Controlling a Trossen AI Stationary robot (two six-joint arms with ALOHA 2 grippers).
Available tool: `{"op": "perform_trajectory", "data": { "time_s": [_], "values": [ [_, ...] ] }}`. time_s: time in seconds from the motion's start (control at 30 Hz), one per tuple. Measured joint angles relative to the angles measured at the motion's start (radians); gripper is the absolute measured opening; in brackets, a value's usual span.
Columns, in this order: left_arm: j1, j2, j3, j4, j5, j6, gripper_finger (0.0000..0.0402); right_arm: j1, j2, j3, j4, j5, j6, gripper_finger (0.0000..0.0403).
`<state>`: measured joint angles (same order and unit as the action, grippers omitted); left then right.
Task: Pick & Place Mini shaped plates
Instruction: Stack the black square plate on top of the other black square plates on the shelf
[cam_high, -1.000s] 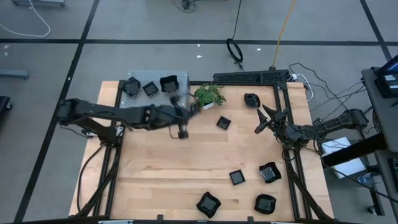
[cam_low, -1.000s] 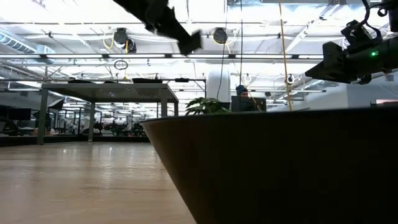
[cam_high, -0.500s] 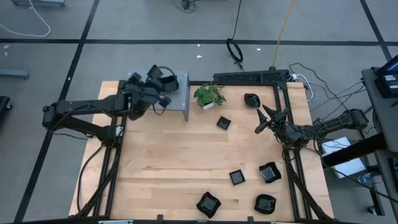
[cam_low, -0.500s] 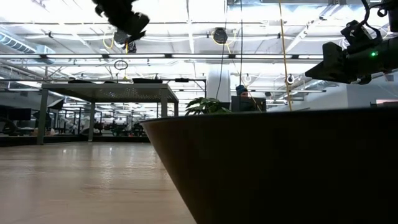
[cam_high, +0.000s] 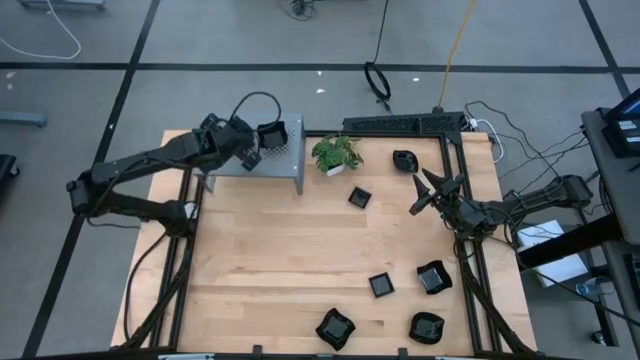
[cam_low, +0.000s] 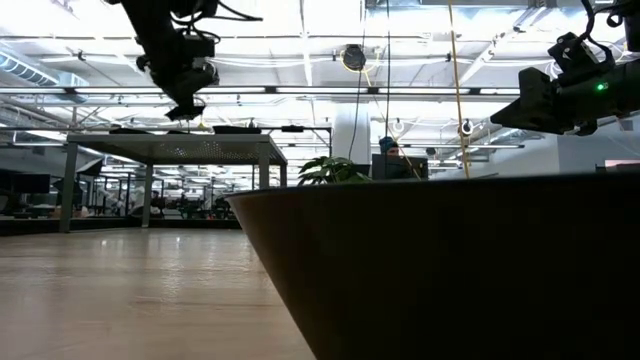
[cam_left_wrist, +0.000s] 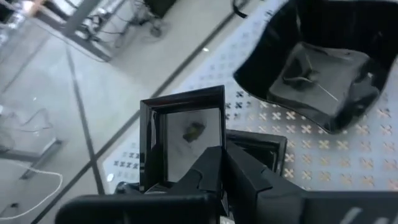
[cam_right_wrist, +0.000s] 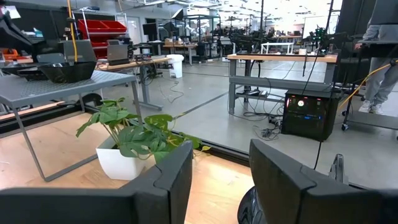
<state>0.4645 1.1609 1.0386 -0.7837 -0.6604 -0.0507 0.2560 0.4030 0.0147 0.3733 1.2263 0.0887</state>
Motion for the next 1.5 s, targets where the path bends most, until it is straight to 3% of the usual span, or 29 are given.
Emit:
{"op": "perform_trajectory", "data": {
  "time_s": [0.23,0.7,1.23,1.5],
  "values": [
    [0.096,0.009,0.0,-0.003,0.229,0.102,0.0012,0.0,0.0,0.0,0.0,0.0,0.0,0.0146],
    [0.143,0.01,0.0,-0.066,0.271,0.151,0.0009,0.0,0.0,0.0,0.0,0.0,0.0,0.0146],
    [0.14,0.002,0.0,-0.034,0.272,0.126,0.0121,0.0,0.0,0.0,0.0,0.0,0.0,0.0146],
    [0.11,-0.07,0.0,0.079,0.373,0.122,0.014,0.0,0.0,0.0,0.0,0.0,0.0,0.0146]
  ]
}}
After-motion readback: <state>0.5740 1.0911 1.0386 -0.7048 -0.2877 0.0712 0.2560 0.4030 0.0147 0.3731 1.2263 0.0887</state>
